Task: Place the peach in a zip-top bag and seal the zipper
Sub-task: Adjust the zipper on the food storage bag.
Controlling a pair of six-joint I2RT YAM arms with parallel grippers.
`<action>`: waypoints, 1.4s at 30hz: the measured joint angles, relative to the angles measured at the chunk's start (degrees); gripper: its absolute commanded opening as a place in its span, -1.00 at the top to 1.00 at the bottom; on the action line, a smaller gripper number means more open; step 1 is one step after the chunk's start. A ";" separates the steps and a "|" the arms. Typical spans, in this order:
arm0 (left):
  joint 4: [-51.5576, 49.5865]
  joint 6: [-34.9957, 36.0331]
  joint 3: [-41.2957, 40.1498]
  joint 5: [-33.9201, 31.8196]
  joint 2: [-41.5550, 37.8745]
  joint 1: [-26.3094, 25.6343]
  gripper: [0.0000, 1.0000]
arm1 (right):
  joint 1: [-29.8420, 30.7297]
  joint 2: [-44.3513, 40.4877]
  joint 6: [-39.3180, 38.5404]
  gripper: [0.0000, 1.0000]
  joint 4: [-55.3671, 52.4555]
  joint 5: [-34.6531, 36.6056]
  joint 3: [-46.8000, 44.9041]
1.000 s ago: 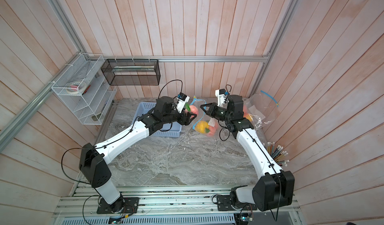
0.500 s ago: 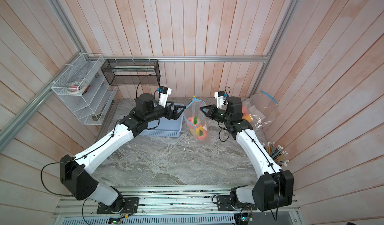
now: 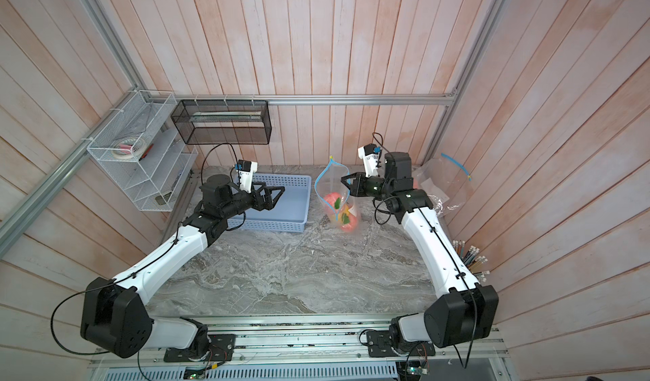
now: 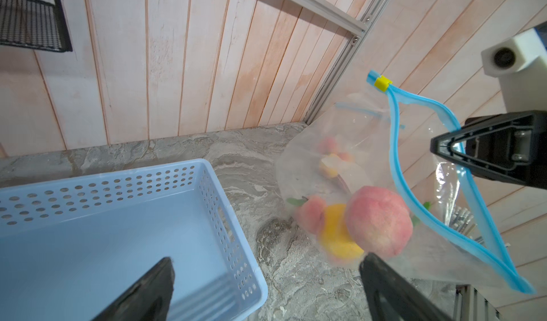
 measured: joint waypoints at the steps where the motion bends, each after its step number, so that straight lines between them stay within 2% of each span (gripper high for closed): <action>1: 1.11 0.48 0.00 0.79 0.26 0.00 -1.00 | -0.04 0.26 -2.01 1.00 -0.85 0.24 1.22; 13: 17.20 7.52 -0.20 8.00 7.37 1.92 -1.00 | -3.13 8.68 -20.00 1.00 -12.76 0.33 11.69; 17: 23.67 11.17 0.24 13.20 10.84 2.67 -0.97 | -3.93 11.52 -26.36 1.00 -16.98 -0.63 15.54; 26: 25.86 18.47 7.23 27.45 18.60 2.51 -0.85 | -4.35 14.58 -39.01 1.00 -25.22 -5.29 19.74; 34: 23.37 25.05 14.16 32.44 21.62 -2.97 -0.63 | -4.35 13.51 -44.41 1.00 -27.71 -6.75 18.08; 42: 20.17 27.63 19.78 34.36 27.50 -6.29 -0.16 | -4.35 8.31 -46.53 1.00 -27.41 -7.34 13.40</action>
